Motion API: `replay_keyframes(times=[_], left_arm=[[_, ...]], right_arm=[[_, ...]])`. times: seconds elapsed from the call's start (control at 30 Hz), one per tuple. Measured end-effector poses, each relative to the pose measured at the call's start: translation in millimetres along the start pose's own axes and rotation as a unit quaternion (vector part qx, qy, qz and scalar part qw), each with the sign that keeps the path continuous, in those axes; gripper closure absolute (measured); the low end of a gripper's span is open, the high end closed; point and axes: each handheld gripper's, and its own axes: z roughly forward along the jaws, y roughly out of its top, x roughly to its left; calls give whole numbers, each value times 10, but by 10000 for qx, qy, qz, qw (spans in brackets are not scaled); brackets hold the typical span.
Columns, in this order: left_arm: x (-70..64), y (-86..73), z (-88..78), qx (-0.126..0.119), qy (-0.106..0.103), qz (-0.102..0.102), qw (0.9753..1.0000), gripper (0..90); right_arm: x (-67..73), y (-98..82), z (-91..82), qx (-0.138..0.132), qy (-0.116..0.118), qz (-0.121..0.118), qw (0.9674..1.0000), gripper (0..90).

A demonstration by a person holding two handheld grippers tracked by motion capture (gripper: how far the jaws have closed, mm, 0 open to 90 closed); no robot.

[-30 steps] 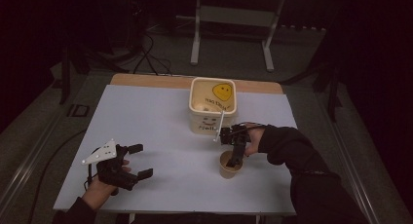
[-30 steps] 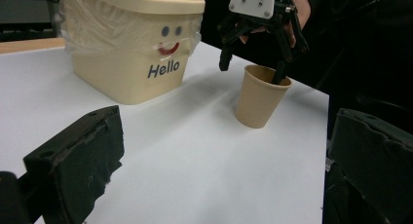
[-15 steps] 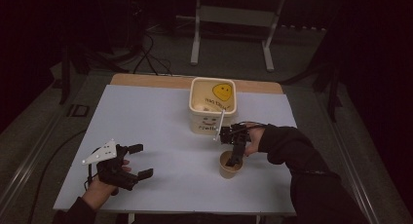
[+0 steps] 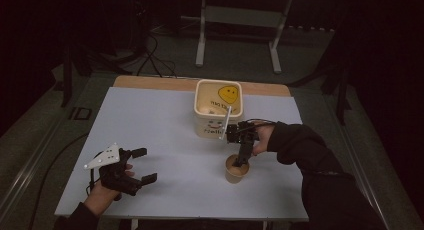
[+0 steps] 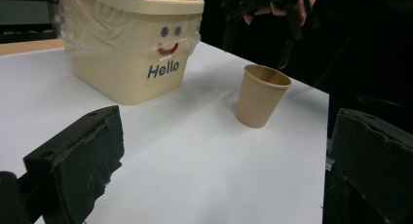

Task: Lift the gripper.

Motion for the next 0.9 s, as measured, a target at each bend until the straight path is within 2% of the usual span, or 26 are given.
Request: replay_keyframes(times=[0.13, 0.3, 0.37, 0.47, 0.67, 0.9], left_arm=[[-6, -2, 3, 31, 27, 76, 10000, 5], [-7, -1, 3, 28, 11, 64, 10000, 5], [-5, -2, 2, 29, 12, 58, 10000, 5], [-3, -2, 3, 26, 13, 59, 10000, 5], [-3, -4, 8, 30, -1, 51, 10000, 5], [-2, -4, 6, 26, 1, 63, 10000, 5]], right_arm=[[3, 21, -87, -28, -81, 39, 10000, 95], [30, 35, -180, 54, -117, 37, 9999, 95], [44, 37, -220, 74, -64, 23, 9999, 95], [61, 40, -282, 86, -124, 29, 9999, 95], [75, 41, -403, 102, -199, 52, 9997, 95], [102, 62, -527, 48, -176, 30, 9998, 95]])
